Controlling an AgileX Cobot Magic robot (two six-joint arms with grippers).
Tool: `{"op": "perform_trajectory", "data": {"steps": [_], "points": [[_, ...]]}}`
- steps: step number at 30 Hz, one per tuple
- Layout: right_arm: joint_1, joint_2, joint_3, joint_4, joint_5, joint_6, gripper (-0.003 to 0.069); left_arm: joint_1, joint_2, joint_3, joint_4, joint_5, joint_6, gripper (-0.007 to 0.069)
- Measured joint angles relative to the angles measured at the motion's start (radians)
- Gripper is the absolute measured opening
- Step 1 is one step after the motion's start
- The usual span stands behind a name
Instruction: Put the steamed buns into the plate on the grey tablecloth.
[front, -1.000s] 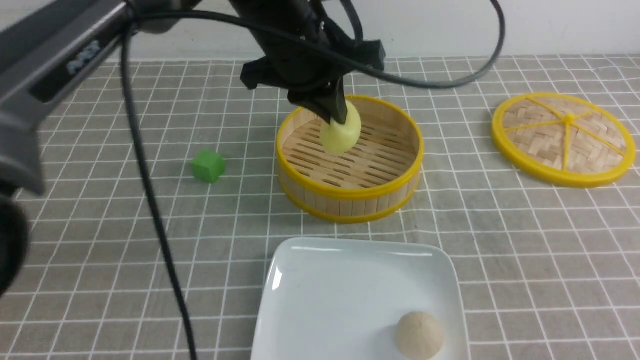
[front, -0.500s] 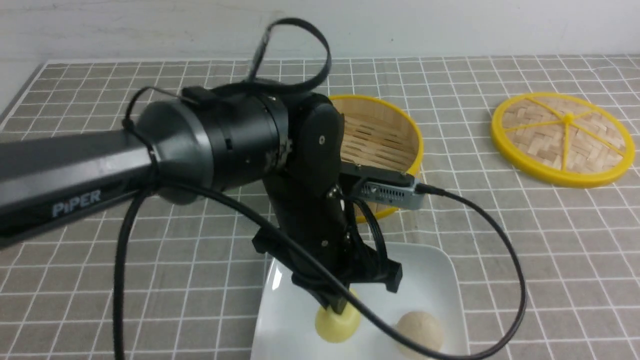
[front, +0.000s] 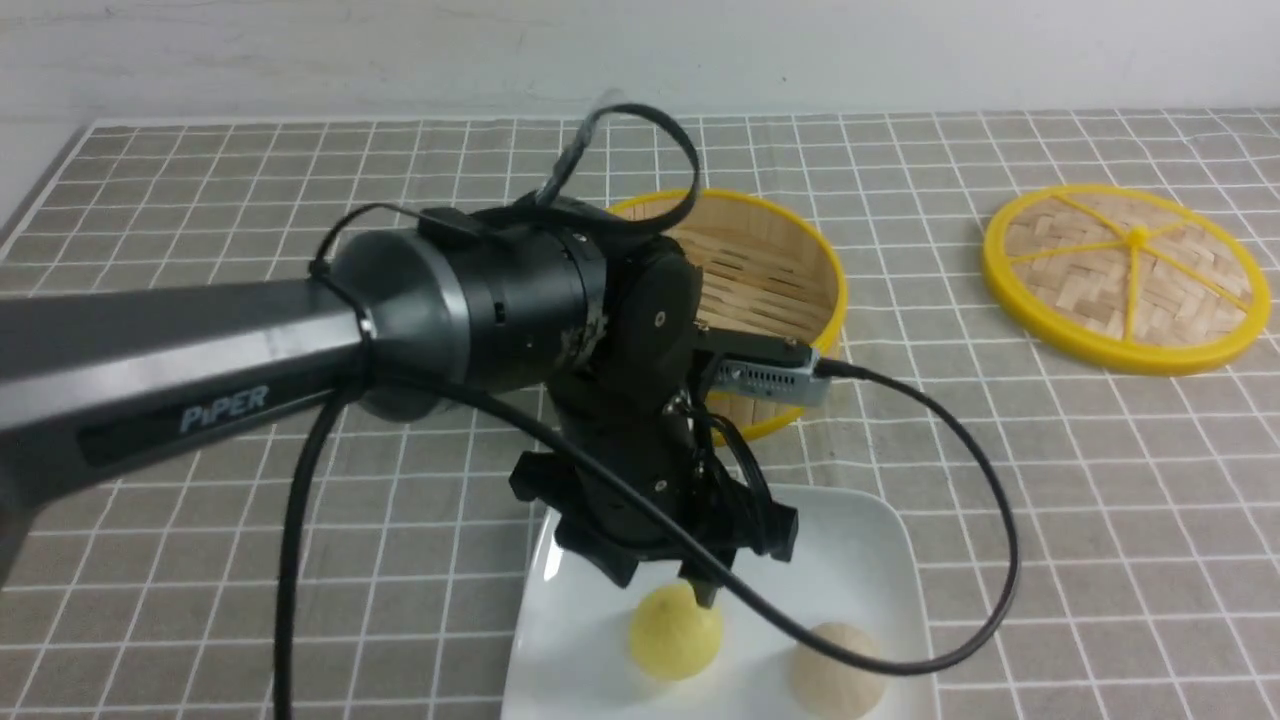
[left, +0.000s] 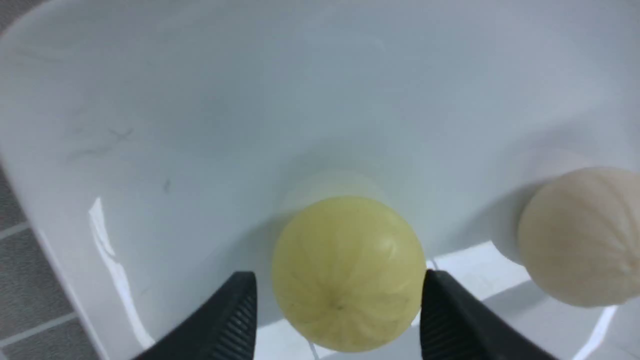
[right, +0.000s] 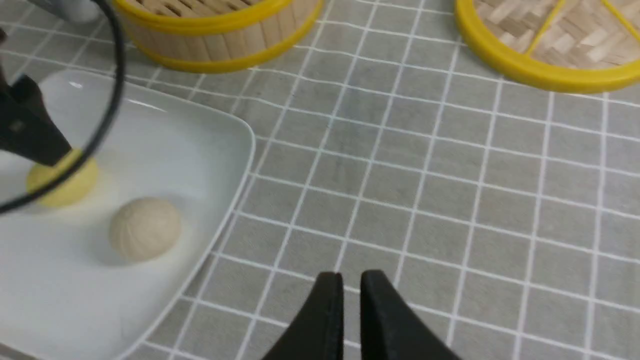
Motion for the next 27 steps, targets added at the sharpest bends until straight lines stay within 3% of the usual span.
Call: {"op": "perform_trajectory", "data": {"steps": [6, 12, 14, 21, 27], "points": [[0.0, -0.069, -0.124, 0.04, 0.165, -0.131, 0.0057, 0.001, -0.108, -0.032, 0.094, 0.043, -0.005, 0.0448], [0.0, -0.26, -0.049, 0.225, 0.168, -0.173, -0.0011, 0.001, -0.204, -0.037, 0.142, 0.158, -0.017, 0.0309], [0.0, -0.332, 0.027, 0.265, 0.101, -0.173, -0.0016, 0.001, -0.229, -0.037, 0.153, 0.178, -0.024, 0.0253], [0.0, -0.448, 0.333, 0.268, -0.405, -0.24, -0.0017, 0.001, -0.289, -0.037, 0.198, 0.194, -0.032, 0.003], [0.0, -0.448, 0.428, 0.251, -0.59, -0.338, -0.0013, 0.001, -0.298, -0.037, 0.206, 0.194, -0.033, 0.0001]]}}
